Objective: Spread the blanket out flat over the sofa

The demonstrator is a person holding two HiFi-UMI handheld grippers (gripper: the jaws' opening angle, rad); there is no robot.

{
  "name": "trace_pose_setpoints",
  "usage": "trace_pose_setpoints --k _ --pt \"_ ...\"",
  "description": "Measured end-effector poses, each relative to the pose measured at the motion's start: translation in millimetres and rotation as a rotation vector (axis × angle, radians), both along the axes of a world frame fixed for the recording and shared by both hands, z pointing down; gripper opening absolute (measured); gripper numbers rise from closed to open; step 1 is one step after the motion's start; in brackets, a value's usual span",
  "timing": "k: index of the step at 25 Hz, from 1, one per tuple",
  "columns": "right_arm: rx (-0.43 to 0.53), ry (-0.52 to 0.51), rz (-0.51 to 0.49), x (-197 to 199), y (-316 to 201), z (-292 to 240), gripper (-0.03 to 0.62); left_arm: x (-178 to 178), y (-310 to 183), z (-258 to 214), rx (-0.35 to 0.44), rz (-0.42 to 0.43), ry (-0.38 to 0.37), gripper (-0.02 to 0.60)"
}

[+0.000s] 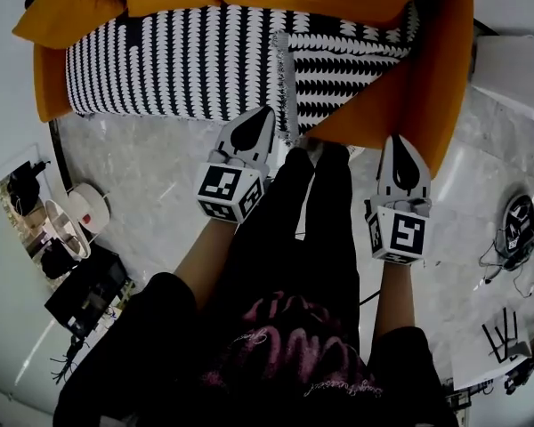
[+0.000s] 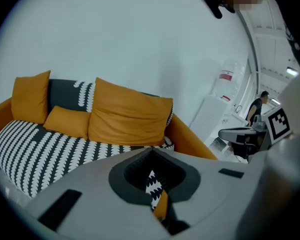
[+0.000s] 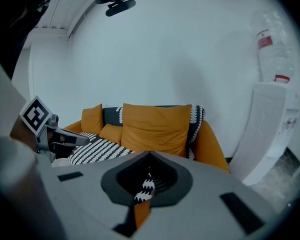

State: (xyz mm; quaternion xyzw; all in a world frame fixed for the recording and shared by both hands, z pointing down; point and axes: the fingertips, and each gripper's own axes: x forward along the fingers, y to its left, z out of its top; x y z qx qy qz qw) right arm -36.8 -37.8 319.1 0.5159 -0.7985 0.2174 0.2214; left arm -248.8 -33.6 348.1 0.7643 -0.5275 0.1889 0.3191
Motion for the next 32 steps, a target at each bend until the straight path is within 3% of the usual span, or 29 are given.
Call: trace_pose_setpoints --k 9,20,28,29,30,31,32 --pt "-0.058 -0.009 0.009 1 5 42 0.02 1 3 36 -0.044 0.006 0.0 0.011" --pt "-0.086 -0.018 0.025 11 -5 72 0.02 18 -40 71 -0.06 0.133 -0.03 0.012" --pt "-0.127 -0.026 0.041 21 1 93 0.02 21 -73 138 -0.138 0.207 -0.078 0.015" --pt "-0.134 -0.028 0.045 24 3 97 0.02 23 -77 149 -0.157 0.223 -0.082 0.035" --pt "-0.143 -0.029 0.048 27 6 101 0.021 26 -81 159 -0.175 0.241 -0.085 0.107" --pt "-0.155 -0.026 0.049 30 9 105 0.02 29 -85 169 -0.188 0.256 -0.089 0.139" --pt "-0.171 -0.022 0.05 32 11 108 0.02 31 -89 177 -0.194 0.263 -0.097 0.14"
